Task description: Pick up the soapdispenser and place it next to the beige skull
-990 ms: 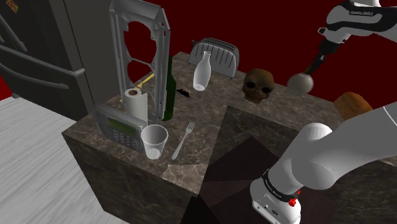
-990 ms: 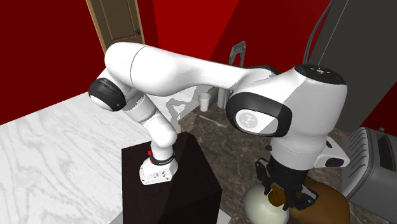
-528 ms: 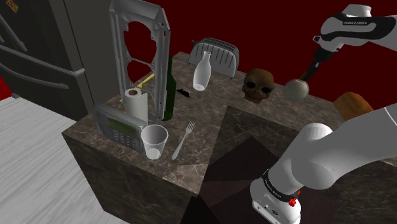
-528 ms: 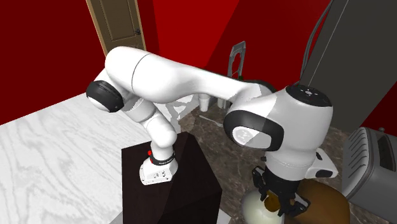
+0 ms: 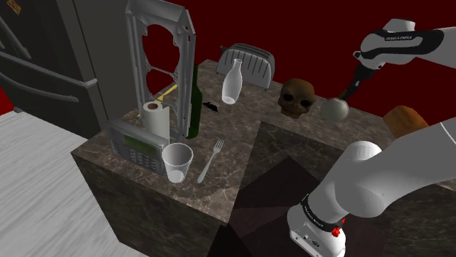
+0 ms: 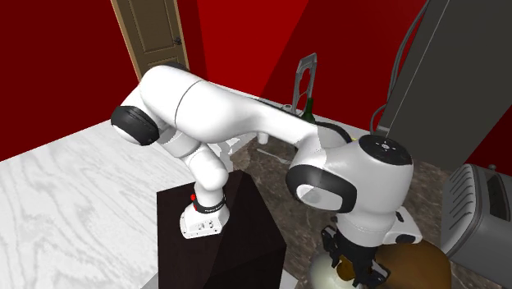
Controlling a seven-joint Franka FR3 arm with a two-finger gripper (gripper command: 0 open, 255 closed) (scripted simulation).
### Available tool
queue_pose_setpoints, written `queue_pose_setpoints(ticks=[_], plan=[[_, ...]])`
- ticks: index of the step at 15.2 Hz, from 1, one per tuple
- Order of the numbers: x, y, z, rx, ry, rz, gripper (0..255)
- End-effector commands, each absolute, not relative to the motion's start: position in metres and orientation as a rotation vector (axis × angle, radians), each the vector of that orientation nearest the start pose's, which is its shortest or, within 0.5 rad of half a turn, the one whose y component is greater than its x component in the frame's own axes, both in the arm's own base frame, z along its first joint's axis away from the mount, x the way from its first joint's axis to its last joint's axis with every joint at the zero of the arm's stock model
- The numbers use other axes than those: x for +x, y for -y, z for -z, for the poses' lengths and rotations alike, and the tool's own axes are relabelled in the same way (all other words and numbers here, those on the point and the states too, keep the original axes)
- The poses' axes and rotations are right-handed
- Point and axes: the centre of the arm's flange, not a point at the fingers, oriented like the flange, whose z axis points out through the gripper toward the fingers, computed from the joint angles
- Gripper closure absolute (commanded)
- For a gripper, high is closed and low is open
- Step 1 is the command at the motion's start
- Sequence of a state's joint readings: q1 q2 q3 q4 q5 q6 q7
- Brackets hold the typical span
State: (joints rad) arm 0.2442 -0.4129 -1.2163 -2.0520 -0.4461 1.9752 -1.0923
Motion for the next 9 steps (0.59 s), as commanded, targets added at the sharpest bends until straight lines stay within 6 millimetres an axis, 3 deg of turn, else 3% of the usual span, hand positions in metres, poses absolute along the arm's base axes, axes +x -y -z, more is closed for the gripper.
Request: queue_pose_setpoints(ticks=[1, 9], plan=[[0.23, 0.478, -0.484, -3.211, 0.472, 0.044, 255], [0.23, 0.478, -0.442, -3.211, 0.472, 0.044, 255]])
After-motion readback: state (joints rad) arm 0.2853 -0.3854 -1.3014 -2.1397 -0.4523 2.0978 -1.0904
